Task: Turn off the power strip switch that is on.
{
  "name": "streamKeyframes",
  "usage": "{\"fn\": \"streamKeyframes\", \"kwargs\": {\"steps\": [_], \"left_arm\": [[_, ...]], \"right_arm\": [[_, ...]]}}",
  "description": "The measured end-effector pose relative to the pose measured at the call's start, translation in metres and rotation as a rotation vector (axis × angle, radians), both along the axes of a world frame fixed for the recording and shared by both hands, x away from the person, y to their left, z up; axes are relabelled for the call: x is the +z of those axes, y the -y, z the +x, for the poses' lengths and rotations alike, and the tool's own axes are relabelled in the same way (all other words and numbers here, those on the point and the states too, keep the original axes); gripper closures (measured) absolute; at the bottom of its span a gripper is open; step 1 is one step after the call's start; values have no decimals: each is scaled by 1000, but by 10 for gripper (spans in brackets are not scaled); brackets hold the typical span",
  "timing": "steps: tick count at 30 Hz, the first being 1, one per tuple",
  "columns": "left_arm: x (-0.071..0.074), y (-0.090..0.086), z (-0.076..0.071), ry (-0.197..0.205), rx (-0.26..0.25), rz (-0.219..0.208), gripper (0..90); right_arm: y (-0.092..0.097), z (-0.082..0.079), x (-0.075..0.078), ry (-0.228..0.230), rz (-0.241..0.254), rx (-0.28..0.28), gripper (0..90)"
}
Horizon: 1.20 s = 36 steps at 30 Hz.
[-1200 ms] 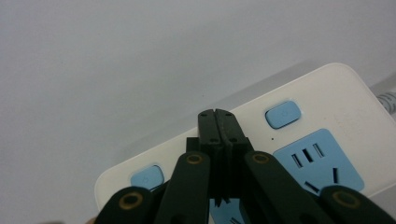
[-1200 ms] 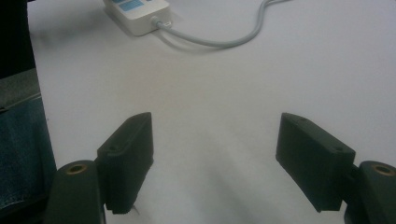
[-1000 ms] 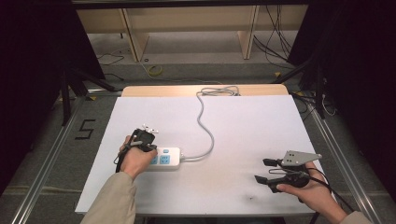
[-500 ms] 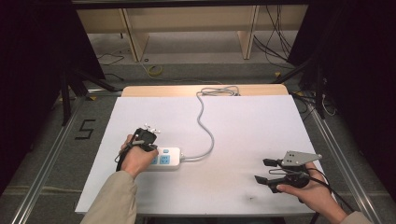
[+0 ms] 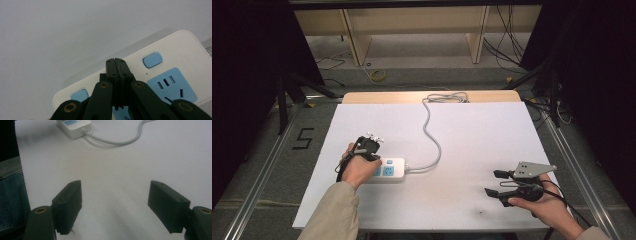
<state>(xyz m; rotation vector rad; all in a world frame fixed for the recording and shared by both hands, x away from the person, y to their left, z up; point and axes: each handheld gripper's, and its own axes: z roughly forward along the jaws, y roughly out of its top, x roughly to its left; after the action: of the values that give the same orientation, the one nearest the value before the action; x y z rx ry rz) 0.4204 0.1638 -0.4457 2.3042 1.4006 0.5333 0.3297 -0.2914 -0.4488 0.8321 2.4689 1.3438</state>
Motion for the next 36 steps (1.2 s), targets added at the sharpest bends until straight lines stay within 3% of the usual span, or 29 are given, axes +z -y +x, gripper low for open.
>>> {"fn": "streamKeyframes", "kwargs": {"steps": [10, 17, 24, 36], "left_arm": [[1, 1, 2, -14, -6, 13, 900], [2, 5, 2, -17, -18, 48, 900], [2, 3, 3, -23, -13, 33, 900], [2, 5, 4, -31, -18, 49, 900]], "right_arm": [[0, 0, 0, -2, 1, -1, 278], [0, 0, 0, 1, 0, 0, 278], [0, 0, 0, 2, -1, 0, 278], [0, 0, 0, 3, -4, 1, 278]]}}
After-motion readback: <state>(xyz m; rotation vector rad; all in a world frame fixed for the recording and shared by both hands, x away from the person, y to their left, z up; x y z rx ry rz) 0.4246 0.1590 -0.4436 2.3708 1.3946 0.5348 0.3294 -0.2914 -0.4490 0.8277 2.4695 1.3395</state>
